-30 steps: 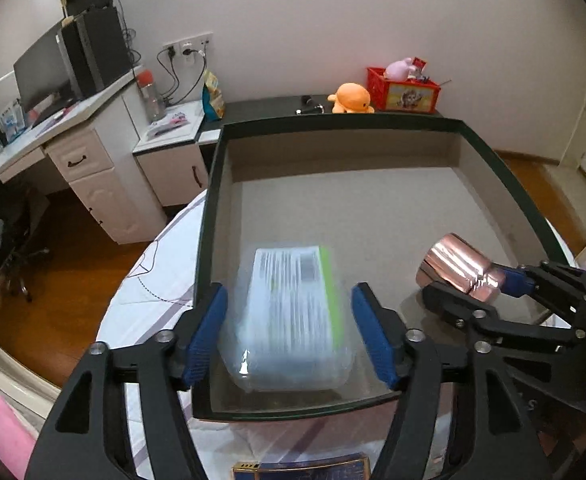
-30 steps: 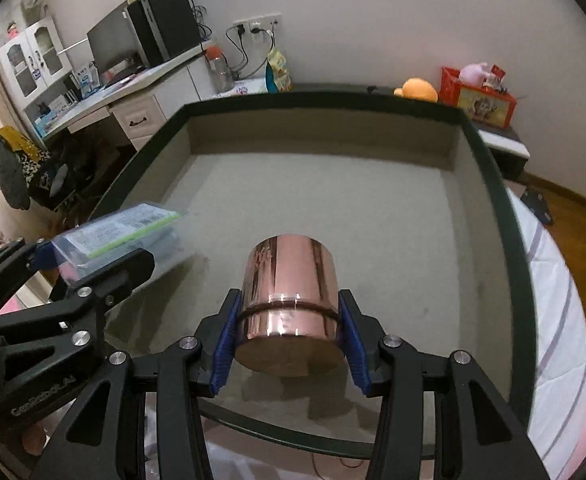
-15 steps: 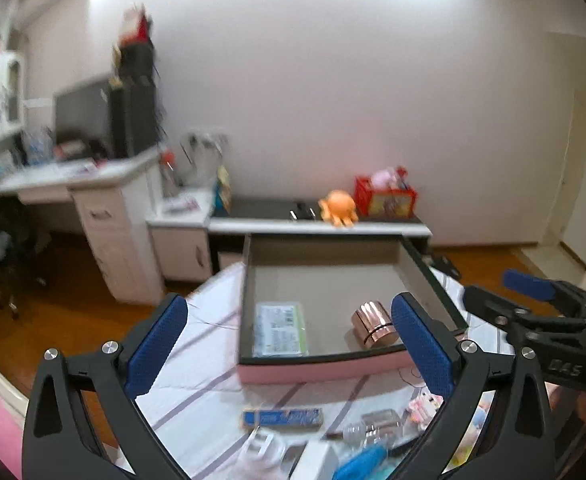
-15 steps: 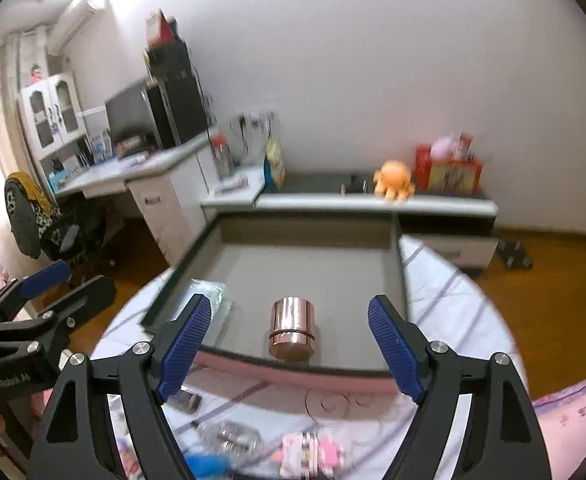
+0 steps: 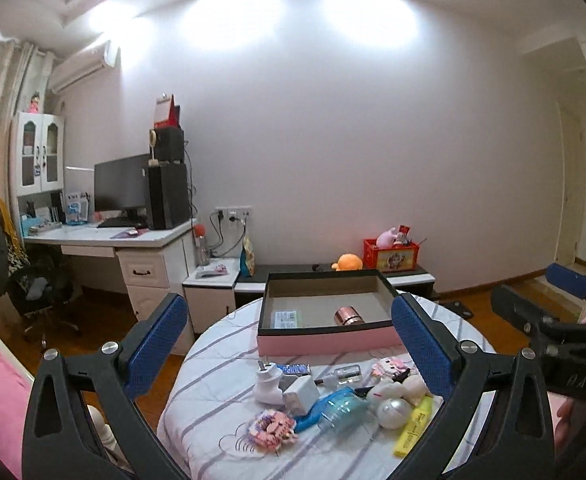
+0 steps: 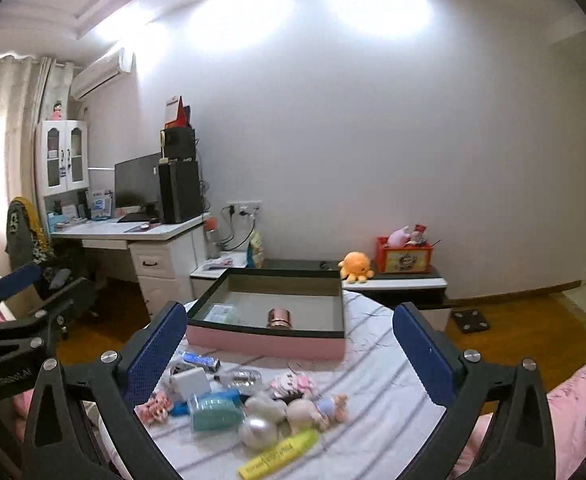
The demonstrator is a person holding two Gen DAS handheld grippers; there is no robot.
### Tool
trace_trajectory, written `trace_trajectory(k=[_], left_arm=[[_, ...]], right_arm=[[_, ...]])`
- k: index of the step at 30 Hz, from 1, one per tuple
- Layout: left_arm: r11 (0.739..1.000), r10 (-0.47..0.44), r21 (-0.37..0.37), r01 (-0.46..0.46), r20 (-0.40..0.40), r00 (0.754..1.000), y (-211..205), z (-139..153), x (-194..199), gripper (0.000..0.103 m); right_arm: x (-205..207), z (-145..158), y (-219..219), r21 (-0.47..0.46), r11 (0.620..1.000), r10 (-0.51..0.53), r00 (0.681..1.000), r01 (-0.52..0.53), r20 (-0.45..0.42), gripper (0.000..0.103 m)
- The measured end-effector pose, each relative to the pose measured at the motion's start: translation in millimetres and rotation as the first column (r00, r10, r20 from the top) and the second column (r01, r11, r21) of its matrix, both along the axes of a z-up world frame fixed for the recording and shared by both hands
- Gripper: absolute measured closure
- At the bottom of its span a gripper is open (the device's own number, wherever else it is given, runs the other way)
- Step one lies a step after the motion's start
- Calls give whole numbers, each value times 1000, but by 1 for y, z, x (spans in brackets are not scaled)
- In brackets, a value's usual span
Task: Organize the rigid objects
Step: 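Withdraw both tools from the pink box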
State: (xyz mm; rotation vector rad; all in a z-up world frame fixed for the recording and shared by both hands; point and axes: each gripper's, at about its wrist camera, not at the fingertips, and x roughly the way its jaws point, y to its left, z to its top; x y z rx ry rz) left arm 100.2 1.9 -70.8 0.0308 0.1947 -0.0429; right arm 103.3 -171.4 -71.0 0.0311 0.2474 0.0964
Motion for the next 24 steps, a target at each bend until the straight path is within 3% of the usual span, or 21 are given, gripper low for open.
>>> trace_trajectory(k=[9, 24], left_arm=[[999, -9, 40, 8, 26, 1000, -8, 0, -33, 0], [999, 2, 46, -3, 20, 1000, -6, -4, -43, 0]], right_arm=[[-37, -1, -8, 13, 998, -57, 998, 57, 19, 0], [-61, -8, -5, 0, 998, -67, 997, 67, 36, 0]])
